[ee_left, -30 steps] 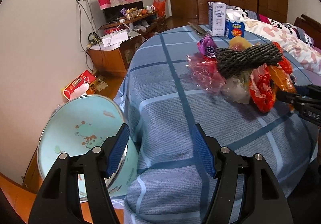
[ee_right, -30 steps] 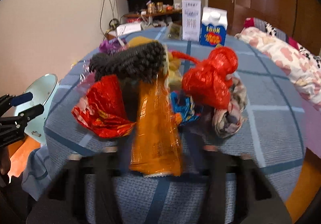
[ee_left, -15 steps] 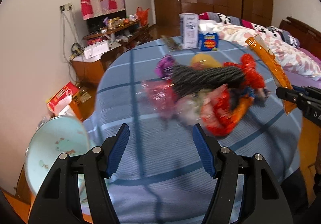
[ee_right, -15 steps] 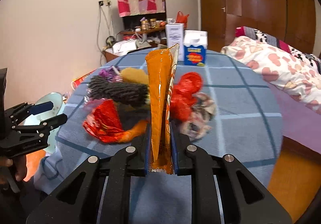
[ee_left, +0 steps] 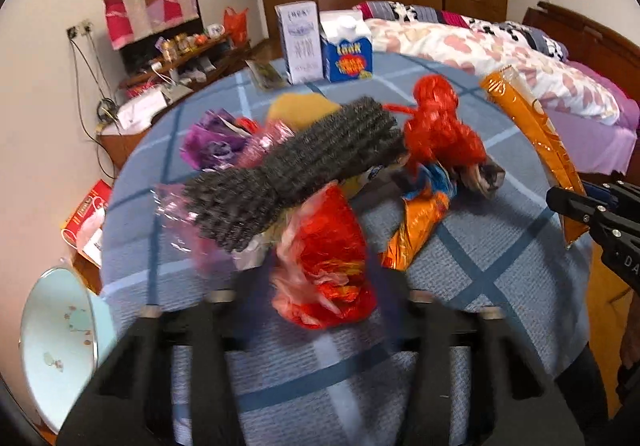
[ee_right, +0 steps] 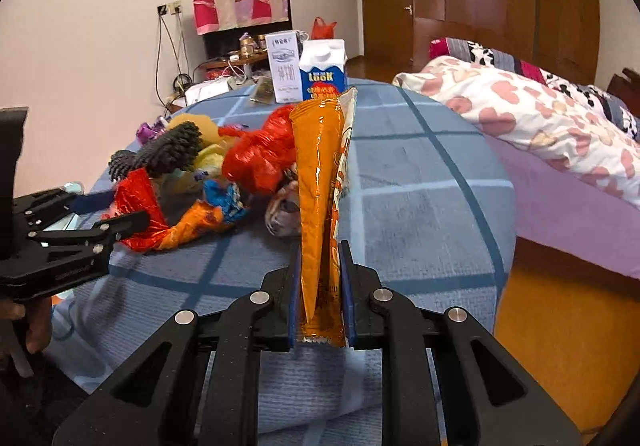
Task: Collect trash
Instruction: 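Grasp the orange snack wrapper with the right gripper while the left grasps the red wrapper, then carry the red and orange wrappers in both grippers over the blue bucket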
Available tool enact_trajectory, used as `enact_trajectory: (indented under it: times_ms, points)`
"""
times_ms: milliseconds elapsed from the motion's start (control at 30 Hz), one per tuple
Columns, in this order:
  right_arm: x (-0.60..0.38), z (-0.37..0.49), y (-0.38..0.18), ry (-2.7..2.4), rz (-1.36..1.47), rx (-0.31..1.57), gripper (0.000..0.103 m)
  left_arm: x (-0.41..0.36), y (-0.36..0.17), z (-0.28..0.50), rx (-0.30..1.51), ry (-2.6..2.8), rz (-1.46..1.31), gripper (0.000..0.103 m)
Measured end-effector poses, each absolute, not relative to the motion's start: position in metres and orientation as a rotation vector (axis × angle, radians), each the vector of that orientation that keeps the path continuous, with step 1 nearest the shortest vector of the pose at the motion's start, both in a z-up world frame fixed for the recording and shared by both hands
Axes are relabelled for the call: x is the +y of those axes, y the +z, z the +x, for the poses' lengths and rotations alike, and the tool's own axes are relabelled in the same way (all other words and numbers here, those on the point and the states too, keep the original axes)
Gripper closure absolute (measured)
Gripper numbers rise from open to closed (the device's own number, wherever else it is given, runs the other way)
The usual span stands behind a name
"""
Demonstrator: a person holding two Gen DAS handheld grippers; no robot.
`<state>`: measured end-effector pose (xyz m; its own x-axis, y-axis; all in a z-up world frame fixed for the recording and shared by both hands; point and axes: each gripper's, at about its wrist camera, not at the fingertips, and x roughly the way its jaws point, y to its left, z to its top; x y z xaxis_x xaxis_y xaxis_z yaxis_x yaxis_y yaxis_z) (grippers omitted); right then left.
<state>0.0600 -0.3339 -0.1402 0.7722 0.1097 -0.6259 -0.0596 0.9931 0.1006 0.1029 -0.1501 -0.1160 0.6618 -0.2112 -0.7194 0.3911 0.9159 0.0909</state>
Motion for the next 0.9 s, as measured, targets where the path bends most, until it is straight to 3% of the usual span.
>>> enact_trajectory:
  times_ms: [67, 167, 900]
  points:
    - [-0.334, 0.061, -0.143, 0.093, 0.081, 0.687, 0.085, -0.152, -0.115, 0.102, 0.773, -0.363, 0.256, 0.084]
    - [-0.334, 0.06, -0.145, 0.098, 0.083, 0.687, 0.085, -0.15, -0.108, 0.097, 0.764, -0.377, 0.252, 0.09]
    - [-0.308, 0.056, -0.124, 0.149, 0.059, 0.643, 0.084, -0.108, -0.036, 0.049, 0.606, -0.392, 0.228, 0.091]
